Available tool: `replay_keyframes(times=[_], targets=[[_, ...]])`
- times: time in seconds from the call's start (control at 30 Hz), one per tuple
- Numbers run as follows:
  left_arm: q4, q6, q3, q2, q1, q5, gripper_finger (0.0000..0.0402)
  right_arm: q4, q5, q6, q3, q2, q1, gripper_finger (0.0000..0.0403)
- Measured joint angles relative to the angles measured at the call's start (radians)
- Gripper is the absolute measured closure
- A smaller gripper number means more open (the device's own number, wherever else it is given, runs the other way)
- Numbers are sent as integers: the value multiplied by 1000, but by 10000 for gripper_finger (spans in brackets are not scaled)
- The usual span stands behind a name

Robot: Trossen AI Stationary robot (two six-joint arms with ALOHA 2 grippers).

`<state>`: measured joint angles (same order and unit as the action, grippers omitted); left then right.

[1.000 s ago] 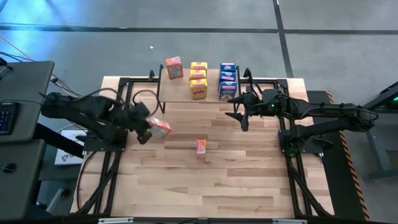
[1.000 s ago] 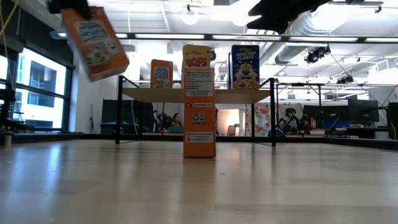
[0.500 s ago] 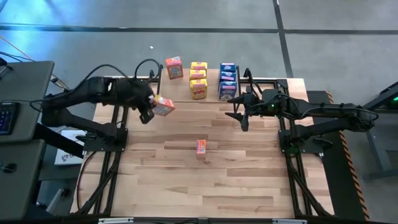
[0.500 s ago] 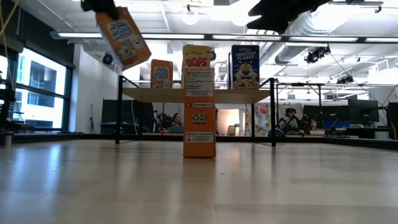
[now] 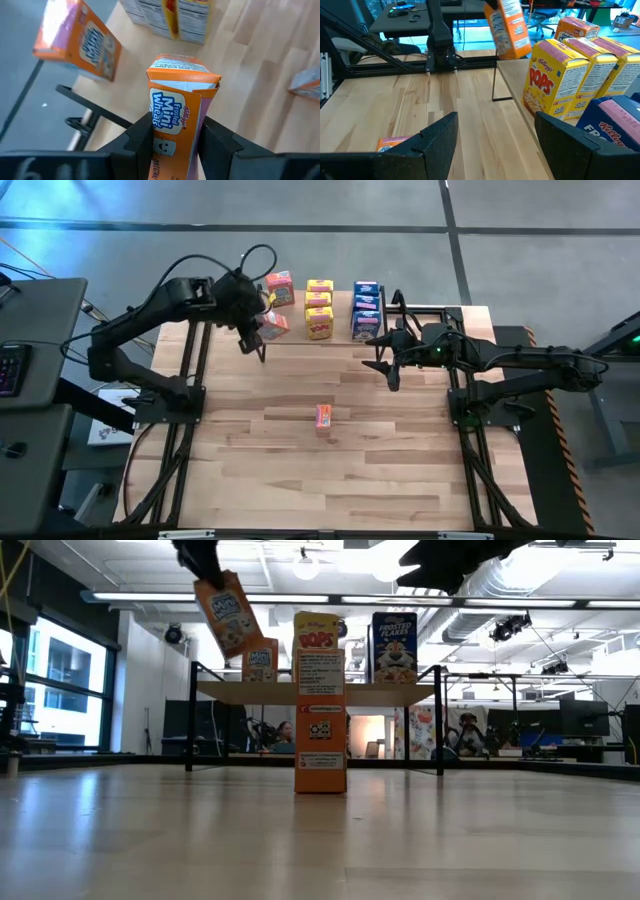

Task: Stack cereal on shelf
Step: Put the bottom orange cereal box on the shelf aligned with the other orange cereal box

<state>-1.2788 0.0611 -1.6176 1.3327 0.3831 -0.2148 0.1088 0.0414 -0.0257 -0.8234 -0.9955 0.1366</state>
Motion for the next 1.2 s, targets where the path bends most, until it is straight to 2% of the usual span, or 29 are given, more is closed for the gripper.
replay_keyframes(times=[0.3, 0.47, 0.7, 1.2], targets=[[-1, 173, -139, 133, 91, 4, 280, 0, 0, 0, 0, 0, 0, 146], [-10, 215, -217, 198, 122, 7, 280, 0, 0, 0, 0, 0, 0, 146], [-141, 257, -308, 282, 145, 49, 280, 0, 0, 0, 0, 0, 0, 146], [-137, 357, -315, 375, 192, 44, 280, 0, 0, 0, 0, 0, 0, 146]])
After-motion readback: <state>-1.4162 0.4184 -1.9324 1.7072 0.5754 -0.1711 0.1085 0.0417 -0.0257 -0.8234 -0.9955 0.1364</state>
